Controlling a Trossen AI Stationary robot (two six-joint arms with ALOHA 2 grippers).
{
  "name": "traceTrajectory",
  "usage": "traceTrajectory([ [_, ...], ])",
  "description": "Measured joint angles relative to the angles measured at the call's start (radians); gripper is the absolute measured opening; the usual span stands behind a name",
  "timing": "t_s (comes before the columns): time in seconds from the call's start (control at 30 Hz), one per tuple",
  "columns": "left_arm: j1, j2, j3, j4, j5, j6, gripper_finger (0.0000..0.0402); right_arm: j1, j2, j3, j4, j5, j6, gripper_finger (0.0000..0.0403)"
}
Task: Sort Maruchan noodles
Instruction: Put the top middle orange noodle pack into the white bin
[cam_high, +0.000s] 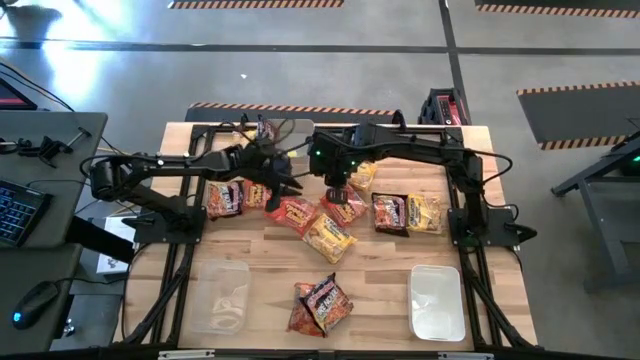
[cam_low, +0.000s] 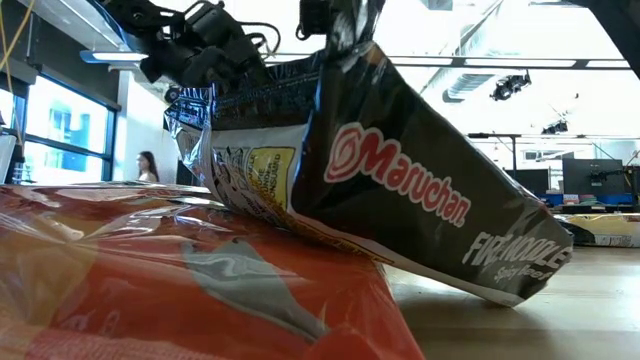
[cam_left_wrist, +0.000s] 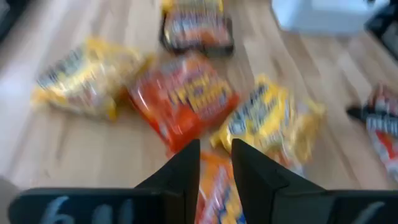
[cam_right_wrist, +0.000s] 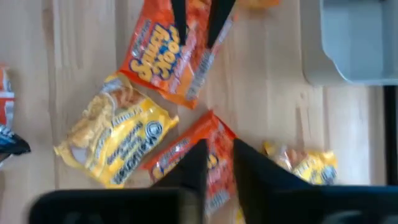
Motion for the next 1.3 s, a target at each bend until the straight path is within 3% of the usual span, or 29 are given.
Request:
traceTrajectory([
  [0.07, -0.026, 0.0, 0.0, -0.047, -0.067, 0.005, 0.0096, 0.0, -0.025, -0.091, 0.083, -0.002, -0.021, 0.0009],
  [0.27, -0.138, 0.0, 0.0, -0.175, -0.352, 0.107, 0.0127, -0.001, -0.168, -0.476, 0.475, -0.08, -0.039, 0.0003],
  [0.4, -0.202, 0.0, 0.0, -0.272, -0.44, 0.115, 0.014, -0.004, -0.304, -0.707, 0.741, -0.094, -0.011, 0.0003],
  [0.6, -0.28, 0.0, 0.0, -0.478, -0.527, -0.046, 0.015, -0.009, -0.492, -0.955, 1.007, -0.086, 0.032, 0.0001],
  [0.93, -0.365, 0.001, 0.0, -0.617, -0.586, -0.287, 0.0168, -0.008, -0.62, -1.116, 1.127, -0.064, 0.054, 0.0],
  [1.07, -0.386, 0.001, 0.0, -0.607, -0.667, -0.322, 0.018, -0.008, -0.622, -1.13, 1.128, -0.035, 0.052, 0.0],
  [1.3, -0.406, 0.014, 0.0, -0.559, -0.704, -0.315, 0.0199, -0.007, -0.622, -1.131, 1.136, -0.028, 0.05, 0.0],
])
